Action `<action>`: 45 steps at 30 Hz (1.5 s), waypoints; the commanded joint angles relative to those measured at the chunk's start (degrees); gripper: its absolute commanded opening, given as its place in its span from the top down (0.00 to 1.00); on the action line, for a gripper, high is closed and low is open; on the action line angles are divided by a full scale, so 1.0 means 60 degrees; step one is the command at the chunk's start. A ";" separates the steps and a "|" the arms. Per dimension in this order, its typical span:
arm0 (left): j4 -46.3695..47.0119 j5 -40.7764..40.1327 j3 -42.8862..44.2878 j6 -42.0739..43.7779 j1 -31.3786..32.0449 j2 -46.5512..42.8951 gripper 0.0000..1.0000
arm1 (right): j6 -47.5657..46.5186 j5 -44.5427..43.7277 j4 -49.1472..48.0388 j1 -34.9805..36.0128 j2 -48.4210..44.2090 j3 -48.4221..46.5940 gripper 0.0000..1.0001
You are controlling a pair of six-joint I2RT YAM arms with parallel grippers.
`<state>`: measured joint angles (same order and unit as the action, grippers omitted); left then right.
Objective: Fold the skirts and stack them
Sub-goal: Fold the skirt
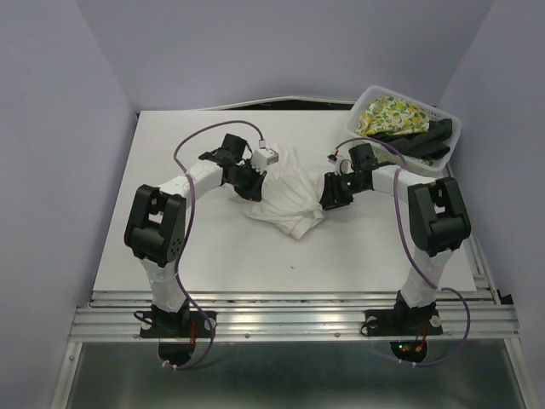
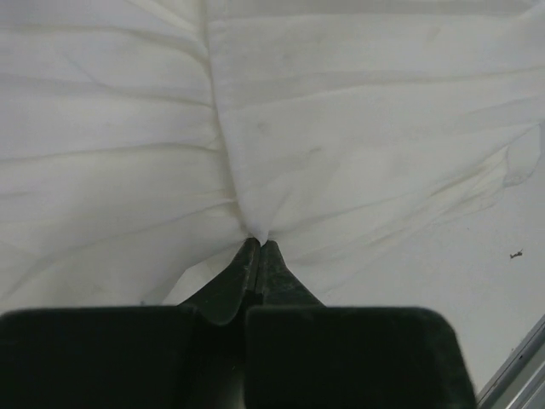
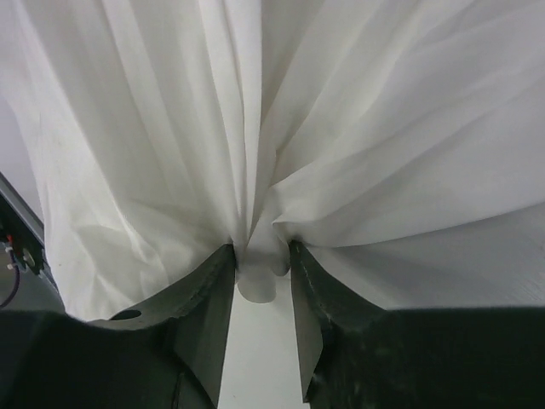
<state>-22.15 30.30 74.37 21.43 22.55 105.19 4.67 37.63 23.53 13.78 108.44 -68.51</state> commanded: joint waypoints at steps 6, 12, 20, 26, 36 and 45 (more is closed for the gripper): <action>-0.0307 0.0413 0.2544 -0.0012 0.0080 0.0060 1.00 | -0.0045 0.0774 -0.0420 -0.0012 -0.0159 0.0285 0.71; -0.0424 -0.0141 0.4402 0.0207 0.0154 0.1715 1.00 | 0.0013 0.1038 -0.0479 -0.0012 -0.0320 0.0563 0.77; -0.0542 -0.1007 0.5316 0.0339 0.0227 0.3167 0.82 | 0.0494 0.1389 -0.0917 -0.0012 -0.0554 0.1177 0.83; -0.0540 -0.0934 0.4539 0.0500 0.0227 0.1852 0.45 | 0.1475 0.1946 -0.1737 0.0279 -0.0891 0.1881 0.93; -0.0469 -0.2293 0.1877 0.1393 0.0387 -0.1957 0.21 | 0.2197 0.1188 -0.1903 0.0794 -0.3248 0.2982 0.41; 0.1815 -0.5104 -0.3788 0.2010 0.3167 -0.5474 0.20 | 0.0614 -0.0530 -0.0069 0.0355 -0.4583 0.1972 0.46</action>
<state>-17.21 9.41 62.78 31.46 34.57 75.57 12.78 38.15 20.16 16.69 82.21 -50.96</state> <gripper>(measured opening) 0.798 0.567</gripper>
